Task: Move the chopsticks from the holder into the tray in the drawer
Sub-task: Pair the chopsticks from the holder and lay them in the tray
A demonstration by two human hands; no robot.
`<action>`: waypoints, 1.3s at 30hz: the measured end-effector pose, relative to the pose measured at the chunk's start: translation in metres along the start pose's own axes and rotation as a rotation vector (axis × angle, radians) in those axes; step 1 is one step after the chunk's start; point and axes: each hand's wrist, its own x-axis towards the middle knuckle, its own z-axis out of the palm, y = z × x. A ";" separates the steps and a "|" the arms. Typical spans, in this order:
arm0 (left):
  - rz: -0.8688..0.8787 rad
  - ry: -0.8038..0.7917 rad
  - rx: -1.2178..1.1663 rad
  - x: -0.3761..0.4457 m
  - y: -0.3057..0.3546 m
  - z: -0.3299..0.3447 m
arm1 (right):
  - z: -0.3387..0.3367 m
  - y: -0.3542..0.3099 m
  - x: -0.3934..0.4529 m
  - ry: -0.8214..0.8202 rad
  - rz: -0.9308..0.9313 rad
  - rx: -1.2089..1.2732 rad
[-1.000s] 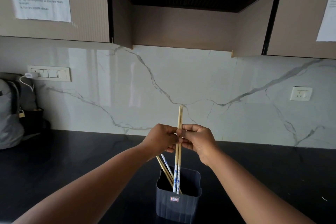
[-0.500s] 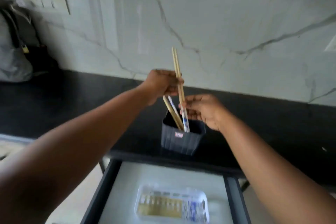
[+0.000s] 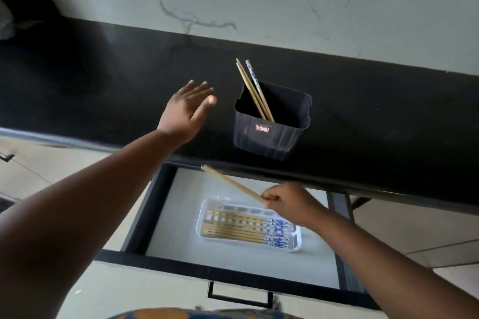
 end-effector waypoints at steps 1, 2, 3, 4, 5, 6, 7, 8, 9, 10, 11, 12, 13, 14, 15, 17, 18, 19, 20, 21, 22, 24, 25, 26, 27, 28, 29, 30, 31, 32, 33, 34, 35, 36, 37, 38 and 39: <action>-0.080 -0.088 0.107 -0.007 -0.011 0.009 | 0.012 0.008 0.000 -0.035 0.000 -0.109; -0.173 -0.208 0.244 -0.015 -0.022 0.018 | 0.024 0.015 0.001 -0.066 0.003 -0.221; -0.255 -0.326 0.374 -0.023 -0.032 0.027 | 0.036 0.020 0.003 -0.093 0.009 -0.320; -0.309 -0.401 0.463 -0.030 -0.040 0.034 | 0.046 0.024 0.006 -0.120 0.019 -0.404; -0.330 -0.424 0.510 -0.036 -0.047 0.040 | 0.055 0.027 0.008 -0.144 0.032 -0.472; -0.330 -0.413 0.529 -0.039 -0.051 0.044 | 0.063 0.029 0.010 -0.155 0.042 -0.520; -0.322 -0.397 0.534 -0.040 -0.053 0.046 | 0.070 0.031 0.013 -0.151 0.048 -0.547; -0.316 -0.386 0.532 -0.039 -0.054 0.047 | 0.074 0.032 0.016 -0.143 0.051 -0.563; -0.315 -0.381 0.532 -0.038 -0.055 0.046 | 0.077 0.034 0.019 -0.133 0.049 -0.576; -0.316 -0.378 0.533 -0.038 -0.055 0.046 | 0.080 0.035 0.022 -0.118 0.038 -0.589; -0.317 -0.377 0.534 -0.037 -0.055 0.046 | 0.083 0.038 0.025 -0.108 0.026 -0.600; -0.318 -0.376 0.530 -0.038 -0.055 0.046 | 0.085 0.039 0.026 -0.110 0.026 -0.606; -0.318 -0.374 0.526 -0.039 -0.054 0.046 | 0.085 0.041 0.026 -0.125 0.028 -0.613; -0.316 -0.371 0.522 -0.039 -0.053 0.046 | 0.087 0.044 0.025 -0.147 0.031 -0.618; -0.314 -0.368 0.518 -0.038 -0.053 0.045 | 0.088 0.047 0.024 -0.169 0.043 -0.620; -0.316 -0.363 0.513 -0.038 -0.053 0.045 | 0.089 0.053 0.019 -0.182 0.088 -0.646; -0.317 -0.362 0.514 -0.039 -0.053 0.045 | 0.090 0.055 0.018 -0.171 0.094 -0.679; -0.317 -0.363 0.514 -0.039 -0.053 0.046 | 0.092 0.058 0.018 -0.160 0.080 -0.702; -0.317 -0.364 0.514 -0.038 -0.053 0.046 | 0.093 0.058 0.018 -0.172 0.081 -0.705; -0.317 -0.363 0.515 -0.038 -0.053 0.046 | 0.095 0.058 0.019 -0.171 0.079 -0.707; -0.317 -0.362 0.516 -0.038 -0.053 0.047 | 0.096 0.057 0.019 -0.178 0.104 -0.687; -0.317 -0.360 0.520 -0.038 -0.053 0.046 | 0.097 0.053 0.022 -0.177 0.107 -0.613; -0.316 -0.359 0.520 -0.038 -0.053 0.046 | 0.098 0.049 0.022 -0.154 0.088 -0.587; -0.314 -0.359 0.521 -0.038 -0.053 0.046 | 0.097 0.046 0.021 -0.110 0.086 -0.582; -0.313 -0.360 0.520 -0.038 -0.054 0.046 | 0.095 0.041 0.020 -0.066 0.073 -0.605; -0.312 -0.361 0.520 -0.038 -0.054 0.046 | 0.090 0.035 0.021 -0.057 0.083 -0.685; -0.312 -0.362 0.519 -0.038 -0.054 0.047 | 0.086 0.032 0.020 -0.035 0.073 -0.789; -0.312 -0.362 0.519 -0.038 -0.054 0.047 | 0.085 0.033 0.016 -0.068 0.082 -0.821; -0.312 -0.361 0.518 -0.038 -0.054 0.047 | 0.091 0.038 0.012 -0.135 0.056 -0.811; -0.312 -0.358 0.520 -0.038 -0.055 0.047 | 0.095 0.043 0.013 -0.192 0.051 -0.762; -0.311 -0.354 0.522 -0.038 -0.055 0.047 | 0.096 0.049 0.013 -0.201 0.025 -0.744; -0.309 -0.350 0.523 -0.038 -0.055 0.047 | 0.095 0.053 0.012 -0.176 0.008 -0.718; -0.306 -0.348 0.525 -0.038 -0.056 0.048 | 0.094 0.055 0.012 -0.146 -0.006 -0.682; -0.304 -0.347 0.525 -0.038 -0.056 0.048 | 0.093 0.056 0.010 -0.116 0.009 -0.628; -0.303 -0.347 0.524 -0.039 -0.057 0.048 | 0.093 0.055 0.008 -0.111 0.029 -0.602; -0.304 -0.348 0.523 -0.039 -0.057 0.048 | 0.092 0.053 0.008 -0.096 0.039 -0.591; -0.305 -0.349 0.522 -0.039 -0.057 0.049 | 0.092 0.050 0.008 -0.084 0.055 -0.581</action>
